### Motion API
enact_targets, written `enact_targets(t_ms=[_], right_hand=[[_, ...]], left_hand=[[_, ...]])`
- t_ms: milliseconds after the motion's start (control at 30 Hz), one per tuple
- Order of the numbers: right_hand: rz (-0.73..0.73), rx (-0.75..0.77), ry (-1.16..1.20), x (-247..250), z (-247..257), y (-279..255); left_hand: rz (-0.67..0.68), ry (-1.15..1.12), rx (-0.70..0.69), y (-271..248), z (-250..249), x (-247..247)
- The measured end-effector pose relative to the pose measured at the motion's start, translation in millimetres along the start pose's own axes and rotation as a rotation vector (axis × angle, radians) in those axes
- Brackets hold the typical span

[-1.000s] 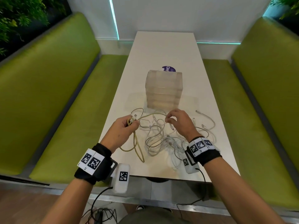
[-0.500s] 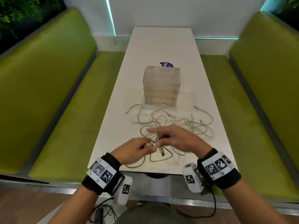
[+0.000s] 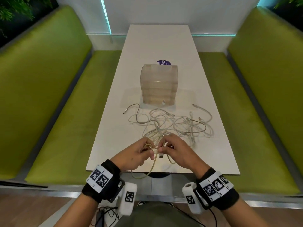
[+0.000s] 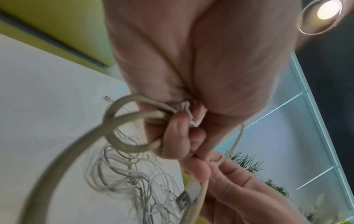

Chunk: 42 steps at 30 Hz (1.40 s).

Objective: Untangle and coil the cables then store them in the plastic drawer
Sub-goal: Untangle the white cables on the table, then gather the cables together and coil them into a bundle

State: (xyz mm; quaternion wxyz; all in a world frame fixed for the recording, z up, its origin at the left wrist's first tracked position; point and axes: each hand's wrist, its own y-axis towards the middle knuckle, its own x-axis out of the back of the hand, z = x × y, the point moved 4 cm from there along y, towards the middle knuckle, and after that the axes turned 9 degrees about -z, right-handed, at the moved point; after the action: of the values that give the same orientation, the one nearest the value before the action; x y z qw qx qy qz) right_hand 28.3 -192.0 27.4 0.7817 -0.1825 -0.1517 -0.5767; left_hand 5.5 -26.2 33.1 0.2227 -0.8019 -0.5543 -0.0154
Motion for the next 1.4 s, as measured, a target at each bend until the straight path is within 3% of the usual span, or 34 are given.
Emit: enact_targets(t_ms=[100,233,367,500,733,900,1067,1167,1267,1400], right_hand=[[0.028,-0.012,0.069,3.4,-4.0,0.9],[0.093,-0.011,0.21,6.6,-1.6,-3.1],[0.193,-0.016,0.225,4.4,-5.4,-10.4],[0.175,-0.072,0.403,-10.0,-7.4,-13.8],[0.056,-0.055,0.55,-23.0,0.4,-8.6],[0.037,-0.063,0.563,-24.4,-3.8,-11.5],[0.007,-0.066,0.518,-23.4,-11.7,-11.3],[0.184,-0.108,0.406,-26.9,-29.7,-15.9],[0.403,-0.101,0.15,-41.6,-52.7,-25.2],[0.431,-0.095,-0.035,-54.1,-70.1,-30.8]], left_hand=[[-0.017,0.035,-0.018,-1.7,0.2,5.7],[-0.069,0.294,-0.138,-5.3,-0.8,12.9],[-0.211,0.075,-0.107,-3.7,-2.6,19.8],[-0.22,-0.077,-0.148,-0.1,-2.1,10.3],[-0.415,-0.068,-0.193,3.0,0.3,-6.1],[-0.434,-0.176,-0.194,5.9,2.2,-0.9],[-0.451,-0.287,-0.161,4.6,5.2,4.7],[-0.588,-0.344,-0.2,1.1,1.6,25.3],[-0.671,-0.423,-0.2,-1.9,-1.9,48.8],[-0.653,-0.443,-0.224,-5.1,-9.9,55.7]])
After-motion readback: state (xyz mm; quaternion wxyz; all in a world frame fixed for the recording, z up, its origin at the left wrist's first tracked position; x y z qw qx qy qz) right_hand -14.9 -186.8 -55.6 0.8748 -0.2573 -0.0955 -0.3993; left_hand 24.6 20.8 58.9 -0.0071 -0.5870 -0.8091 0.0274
